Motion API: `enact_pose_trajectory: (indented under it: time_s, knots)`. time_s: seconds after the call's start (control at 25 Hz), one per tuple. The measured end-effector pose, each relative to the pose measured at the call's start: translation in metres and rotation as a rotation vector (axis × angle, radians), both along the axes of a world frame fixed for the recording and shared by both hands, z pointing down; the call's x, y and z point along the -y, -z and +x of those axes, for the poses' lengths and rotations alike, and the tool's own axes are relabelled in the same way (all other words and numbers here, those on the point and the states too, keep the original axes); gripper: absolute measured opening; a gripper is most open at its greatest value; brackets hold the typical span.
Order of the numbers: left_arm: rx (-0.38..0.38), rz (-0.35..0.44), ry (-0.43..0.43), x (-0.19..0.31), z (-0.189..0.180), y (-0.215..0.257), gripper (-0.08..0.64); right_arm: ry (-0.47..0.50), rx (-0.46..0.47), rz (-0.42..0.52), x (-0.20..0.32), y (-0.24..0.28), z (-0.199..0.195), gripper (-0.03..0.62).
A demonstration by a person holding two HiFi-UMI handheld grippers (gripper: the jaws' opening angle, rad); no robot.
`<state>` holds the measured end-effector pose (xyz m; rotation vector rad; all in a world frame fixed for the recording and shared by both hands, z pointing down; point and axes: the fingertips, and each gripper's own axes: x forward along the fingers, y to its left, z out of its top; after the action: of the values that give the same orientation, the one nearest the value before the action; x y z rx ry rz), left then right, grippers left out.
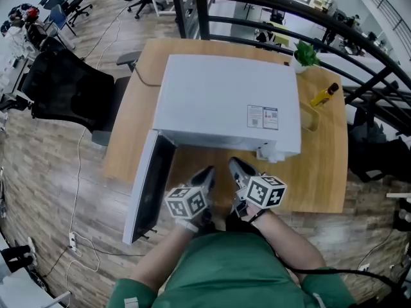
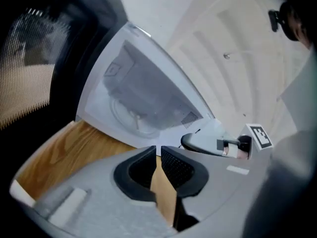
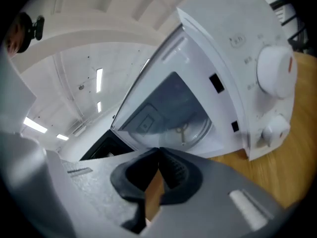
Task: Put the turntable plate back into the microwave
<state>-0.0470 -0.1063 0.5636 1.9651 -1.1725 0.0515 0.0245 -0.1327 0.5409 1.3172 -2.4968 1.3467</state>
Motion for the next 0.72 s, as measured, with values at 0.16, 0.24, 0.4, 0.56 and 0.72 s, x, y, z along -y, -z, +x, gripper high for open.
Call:
enact_pose_trajectory:
  time_s: [0.16, 0.24, 0.4, 0.56, 0.72]
  knots:
    - [0.127, 0.100, -0.030, -0.006, -0.006, 0.025, 0.038, 0.006, -0.063, 0.086, -0.005, 0.021, 0.011, 0.005]
    - [0.136, 0.126, -0.018, -0.008, -0.011, 0.037, 0.038, 0.012, -0.097, 0.138, -0.008, 0.033, 0.015, 0.005]
    - [0.101, 0.167, 0.000, -0.013, -0.011, 0.063, 0.038, 0.018, -0.157, 0.232, -0.014, 0.053, 0.021, 0.005]
    - [0.105, 0.224, -0.012, -0.016, -0.006, 0.084, 0.038, 0.016, -0.160, 0.261, -0.019, 0.066, 0.022, 0.005]
    - [0.081, 0.273, -0.016, -0.019, -0.004, 0.104, 0.038, 0.017, -0.170, 0.297, -0.022, 0.080, 0.020, 0.005]
